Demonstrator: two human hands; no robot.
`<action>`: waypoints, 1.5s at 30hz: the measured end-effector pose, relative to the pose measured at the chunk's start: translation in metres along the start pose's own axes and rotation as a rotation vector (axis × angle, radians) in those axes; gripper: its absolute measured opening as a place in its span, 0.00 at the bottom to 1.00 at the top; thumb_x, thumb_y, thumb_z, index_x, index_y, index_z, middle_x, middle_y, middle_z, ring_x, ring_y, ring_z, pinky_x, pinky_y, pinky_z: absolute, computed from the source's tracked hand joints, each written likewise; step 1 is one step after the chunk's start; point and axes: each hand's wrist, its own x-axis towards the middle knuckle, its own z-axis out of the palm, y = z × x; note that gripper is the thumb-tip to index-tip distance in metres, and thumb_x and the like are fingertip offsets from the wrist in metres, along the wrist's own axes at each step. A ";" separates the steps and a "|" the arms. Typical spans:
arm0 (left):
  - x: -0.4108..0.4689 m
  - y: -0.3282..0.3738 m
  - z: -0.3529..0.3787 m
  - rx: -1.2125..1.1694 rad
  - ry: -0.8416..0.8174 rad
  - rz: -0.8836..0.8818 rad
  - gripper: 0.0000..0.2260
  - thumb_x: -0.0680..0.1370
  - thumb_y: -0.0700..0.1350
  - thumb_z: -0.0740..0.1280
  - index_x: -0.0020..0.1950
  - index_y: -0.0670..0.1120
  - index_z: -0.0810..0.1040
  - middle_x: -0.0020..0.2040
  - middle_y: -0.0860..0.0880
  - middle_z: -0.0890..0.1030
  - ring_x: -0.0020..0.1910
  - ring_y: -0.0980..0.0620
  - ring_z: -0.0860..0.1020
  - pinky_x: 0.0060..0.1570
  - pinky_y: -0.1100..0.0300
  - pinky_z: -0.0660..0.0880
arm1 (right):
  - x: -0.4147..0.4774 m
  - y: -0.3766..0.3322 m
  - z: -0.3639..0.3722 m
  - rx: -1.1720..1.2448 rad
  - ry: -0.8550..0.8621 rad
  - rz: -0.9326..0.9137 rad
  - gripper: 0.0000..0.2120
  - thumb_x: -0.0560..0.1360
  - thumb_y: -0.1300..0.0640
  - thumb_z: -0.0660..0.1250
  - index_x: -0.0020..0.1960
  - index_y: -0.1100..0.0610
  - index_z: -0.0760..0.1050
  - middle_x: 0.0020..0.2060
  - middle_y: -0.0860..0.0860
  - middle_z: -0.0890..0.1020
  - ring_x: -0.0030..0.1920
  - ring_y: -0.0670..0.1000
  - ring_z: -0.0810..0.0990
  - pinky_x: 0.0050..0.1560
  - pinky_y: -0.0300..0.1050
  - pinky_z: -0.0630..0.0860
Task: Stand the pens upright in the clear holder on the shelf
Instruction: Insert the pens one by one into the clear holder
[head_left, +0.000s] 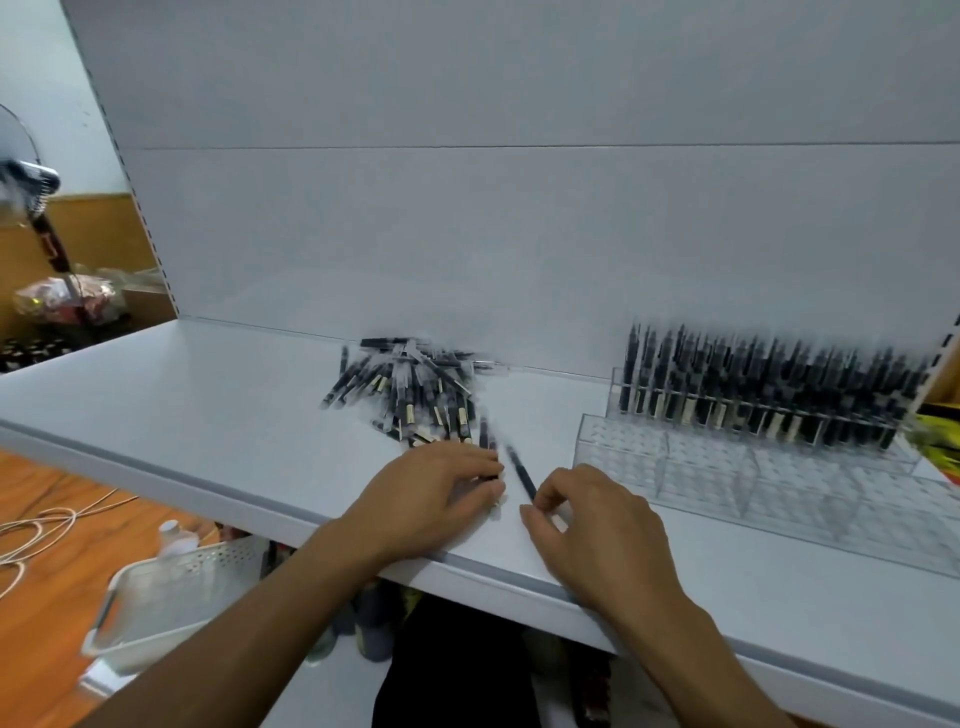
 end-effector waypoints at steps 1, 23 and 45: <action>-0.001 0.000 -0.002 0.014 -0.004 0.014 0.19 0.78 0.61 0.59 0.61 0.54 0.80 0.63 0.59 0.79 0.63 0.61 0.73 0.64 0.63 0.68 | 0.001 0.000 0.000 0.011 -0.003 0.013 0.07 0.77 0.42 0.62 0.48 0.45 0.73 0.46 0.42 0.77 0.45 0.46 0.77 0.43 0.42 0.71; 0.093 0.023 -0.018 0.244 -0.454 -0.550 0.14 0.76 0.50 0.67 0.35 0.44 0.69 0.34 0.48 0.73 0.33 0.51 0.72 0.34 0.60 0.69 | 0.000 -0.002 0.000 0.027 -0.005 0.075 0.09 0.76 0.51 0.60 0.50 0.54 0.75 0.46 0.50 0.78 0.43 0.53 0.77 0.42 0.47 0.75; 0.100 0.051 -0.027 -0.549 0.073 -0.371 0.11 0.79 0.51 0.65 0.42 0.45 0.76 0.35 0.52 0.74 0.34 0.55 0.70 0.34 0.62 0.66 | 0.013 0.054 -0.079 0.179 -0.087 0.078 0.03 0.74 0.50 0.68 0.44 0.44 0.74 0.38 0.42 0.80 0.40 0.42 0.78 0.43 0.41 0.76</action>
